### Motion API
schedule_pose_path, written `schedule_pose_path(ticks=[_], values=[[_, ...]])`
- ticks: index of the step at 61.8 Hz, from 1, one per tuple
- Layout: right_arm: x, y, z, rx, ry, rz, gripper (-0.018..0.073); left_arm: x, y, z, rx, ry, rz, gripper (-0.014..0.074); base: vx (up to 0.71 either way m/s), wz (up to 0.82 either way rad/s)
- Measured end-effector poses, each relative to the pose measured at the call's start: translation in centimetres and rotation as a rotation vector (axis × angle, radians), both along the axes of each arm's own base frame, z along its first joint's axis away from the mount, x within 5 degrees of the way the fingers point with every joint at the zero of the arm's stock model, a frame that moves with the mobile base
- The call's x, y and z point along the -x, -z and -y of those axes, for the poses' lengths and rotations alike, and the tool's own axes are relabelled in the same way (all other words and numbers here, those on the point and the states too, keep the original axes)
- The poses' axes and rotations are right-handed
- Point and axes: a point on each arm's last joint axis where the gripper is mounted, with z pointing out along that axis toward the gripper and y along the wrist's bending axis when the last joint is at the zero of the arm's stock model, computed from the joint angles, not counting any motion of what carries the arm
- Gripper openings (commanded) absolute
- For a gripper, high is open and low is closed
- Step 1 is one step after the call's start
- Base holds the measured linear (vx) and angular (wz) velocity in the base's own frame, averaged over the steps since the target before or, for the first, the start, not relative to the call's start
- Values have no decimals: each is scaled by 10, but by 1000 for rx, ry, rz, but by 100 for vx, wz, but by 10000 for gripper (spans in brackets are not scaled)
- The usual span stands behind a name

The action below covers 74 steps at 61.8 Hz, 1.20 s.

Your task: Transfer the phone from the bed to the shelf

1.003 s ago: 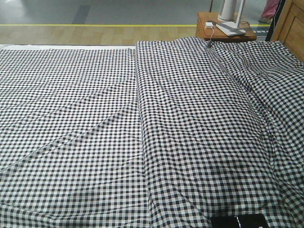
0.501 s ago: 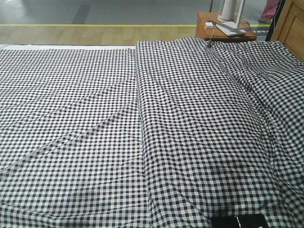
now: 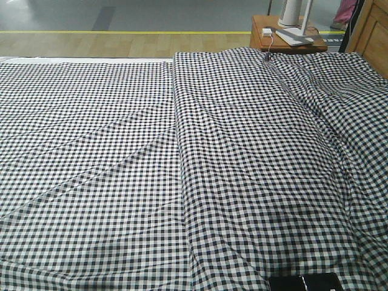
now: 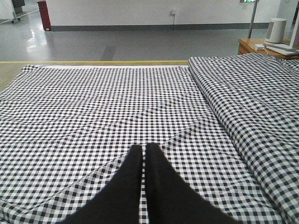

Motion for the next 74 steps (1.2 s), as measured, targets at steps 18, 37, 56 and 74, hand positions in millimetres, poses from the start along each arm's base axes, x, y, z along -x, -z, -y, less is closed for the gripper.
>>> schedule_pose_path(ticks=[18,37,56,74], values=[[0,0,0,0,0,0,-4,0,0,0,0,0,0,1,0,0],[-1,-9,1,-2,8,100,-4,0,0,0,0,0,0,1,0,0],[3,-34,3,-8,27,358,-4,0,0,0,0,0,0,1,0,0],[21,-97,3,-12,28,549,-4,0,0,0,0,0,0,1,0,0]])
